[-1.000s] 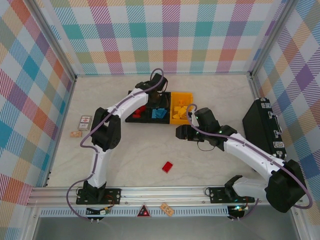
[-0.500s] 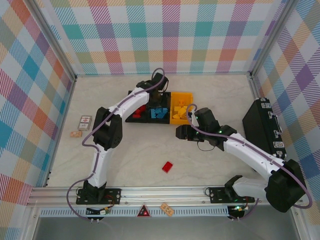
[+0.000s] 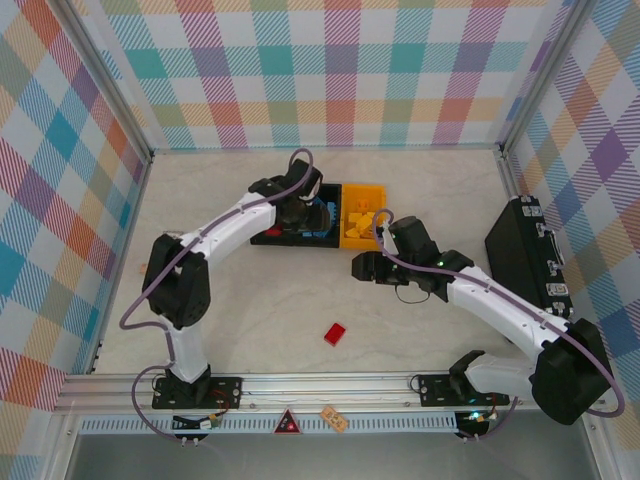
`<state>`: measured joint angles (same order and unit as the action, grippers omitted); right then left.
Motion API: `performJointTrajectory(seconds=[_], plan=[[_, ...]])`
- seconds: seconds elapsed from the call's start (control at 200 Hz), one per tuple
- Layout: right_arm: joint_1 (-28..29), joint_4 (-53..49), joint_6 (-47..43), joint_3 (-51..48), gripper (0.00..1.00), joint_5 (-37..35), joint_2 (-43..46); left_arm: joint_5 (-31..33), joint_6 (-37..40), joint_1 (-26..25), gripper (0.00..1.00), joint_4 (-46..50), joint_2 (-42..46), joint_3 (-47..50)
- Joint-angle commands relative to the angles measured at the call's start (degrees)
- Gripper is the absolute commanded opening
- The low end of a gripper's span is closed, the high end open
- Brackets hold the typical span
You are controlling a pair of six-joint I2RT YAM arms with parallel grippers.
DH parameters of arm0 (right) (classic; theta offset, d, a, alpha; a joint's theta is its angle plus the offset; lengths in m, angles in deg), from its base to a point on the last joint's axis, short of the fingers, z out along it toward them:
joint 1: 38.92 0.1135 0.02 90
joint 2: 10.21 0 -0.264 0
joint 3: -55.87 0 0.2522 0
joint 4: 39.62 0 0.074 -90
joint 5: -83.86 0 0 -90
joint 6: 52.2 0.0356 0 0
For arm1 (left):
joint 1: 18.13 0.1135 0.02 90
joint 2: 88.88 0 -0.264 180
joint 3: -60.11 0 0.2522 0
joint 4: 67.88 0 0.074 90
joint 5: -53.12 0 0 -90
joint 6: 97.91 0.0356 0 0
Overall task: Sort the legos into containers by color
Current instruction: Pick up the lego from the middle-left of the table.
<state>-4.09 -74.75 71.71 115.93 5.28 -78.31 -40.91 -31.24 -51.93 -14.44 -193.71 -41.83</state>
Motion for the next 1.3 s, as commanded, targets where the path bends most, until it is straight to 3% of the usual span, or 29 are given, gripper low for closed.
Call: performJointTrajectory(seconds=[0.0,0.355,0.675,1.0,1.295], plan=[[-0.40,-1.74,-0.86,0.34,0.55,1.33,-0.03,-1.67,-0.72,-0.54,0.50,-1.67,4.57,4.50],[-0.46,-3.99,-1.08,-0.38,0.55,3.24,1.00,-5.56,1.39,-5.17,0.50,-3.07,12.96,17.56],[-3.50,-8.51,4.23,-4.06,0.59,2.61,3.73,-5.12,-1.51,-15.84,0.55,-6.23,19.47,30.25],[-7.25,-8.10,7.37,-9.06,0.59,2.60,4.68,-3.59,-3.78,-24.96,0.61,-6.98,15.04,31.09],[-8.33,-6.58,7.70,-11.29,0.59,2.38,5.30,-0.11,-2.33,-29.07,0.64,-3.44,6.50,26.22]])
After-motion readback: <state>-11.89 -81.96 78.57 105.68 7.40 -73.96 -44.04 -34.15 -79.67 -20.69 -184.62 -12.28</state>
